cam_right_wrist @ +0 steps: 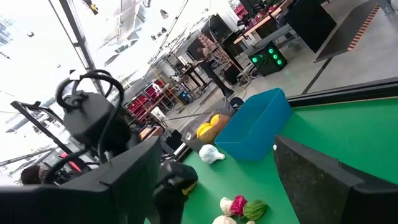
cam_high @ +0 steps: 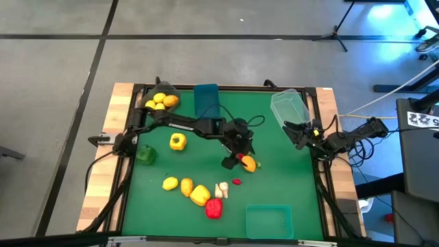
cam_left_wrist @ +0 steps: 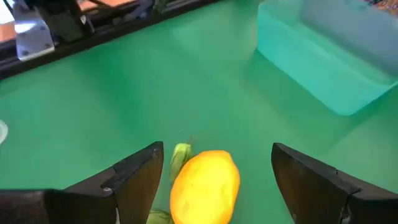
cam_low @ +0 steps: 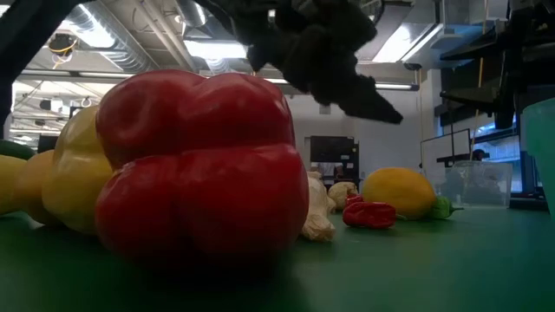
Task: Sort produce into baskets
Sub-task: Put the right orange lemon into the black bin
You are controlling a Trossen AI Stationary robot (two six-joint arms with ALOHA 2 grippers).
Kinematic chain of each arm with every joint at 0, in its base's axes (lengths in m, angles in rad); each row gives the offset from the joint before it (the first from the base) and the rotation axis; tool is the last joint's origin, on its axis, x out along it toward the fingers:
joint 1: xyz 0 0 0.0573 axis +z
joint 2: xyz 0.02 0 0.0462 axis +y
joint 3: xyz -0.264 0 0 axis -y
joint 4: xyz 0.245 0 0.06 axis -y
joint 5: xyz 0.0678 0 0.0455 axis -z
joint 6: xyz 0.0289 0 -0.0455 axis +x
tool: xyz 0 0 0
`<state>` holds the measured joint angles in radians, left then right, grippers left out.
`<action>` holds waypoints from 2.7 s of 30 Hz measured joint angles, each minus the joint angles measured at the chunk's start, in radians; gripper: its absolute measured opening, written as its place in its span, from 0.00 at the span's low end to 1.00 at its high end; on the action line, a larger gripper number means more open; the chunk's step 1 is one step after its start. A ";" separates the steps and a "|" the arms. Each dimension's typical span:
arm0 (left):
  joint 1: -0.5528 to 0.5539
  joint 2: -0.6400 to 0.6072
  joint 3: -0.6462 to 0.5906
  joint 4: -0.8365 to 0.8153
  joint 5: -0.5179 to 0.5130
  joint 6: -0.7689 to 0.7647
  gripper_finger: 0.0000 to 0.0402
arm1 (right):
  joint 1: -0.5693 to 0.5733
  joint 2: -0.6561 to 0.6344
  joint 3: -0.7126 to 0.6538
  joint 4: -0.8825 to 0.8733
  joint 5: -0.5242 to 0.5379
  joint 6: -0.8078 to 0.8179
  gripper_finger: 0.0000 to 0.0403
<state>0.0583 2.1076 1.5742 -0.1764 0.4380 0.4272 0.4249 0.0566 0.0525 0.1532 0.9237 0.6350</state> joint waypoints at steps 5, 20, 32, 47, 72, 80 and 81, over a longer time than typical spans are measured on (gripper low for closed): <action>-0.001 0.054 0.010 0.019 0.005 0.009 0.73 | 0.000 0.000 0.000 -0.002 0.000 0.000 0.75; -0.020 0.147 0.011 0.056 -0.018 0.038 0.73 | 0.000 0.000 0.000 -0.029 0.000 0.014 0.75; -0.020 0.180 0.009 0.047 -0.066 -0.013 0.73 | 0.000 0.000 0.000 -0.031 0.000 0.015 0.75; -0.020 0.174 0.009 0.052 -0.066 -0.166 0.58 | 0.000 0.000 0.000 -0.031 0.000 0.015 0.75; 0.229 -0.506 -0.041 -0.678 -0.549 -0.526 0.62 | 0.000 0.000 0.000 -0.036 0.000 0.016 0.75; 0.323 -0.775 -0.290 -0.853 -0.749 -0.689 0.62 | 0.000 0.000 0.000 -0.038 0.000 0.015 0.75; 0.338 -0.807 -0.333 -0.861 -0.761 -0.728 0.62 | 0.000 0.000 0.000 -0.039 0.000 0.016 0.75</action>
<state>0.3965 1.3003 1.2413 -1.0372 -0.3226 -0.3011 0.4248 0.0566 0.0528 0.1142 0.9238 0.6506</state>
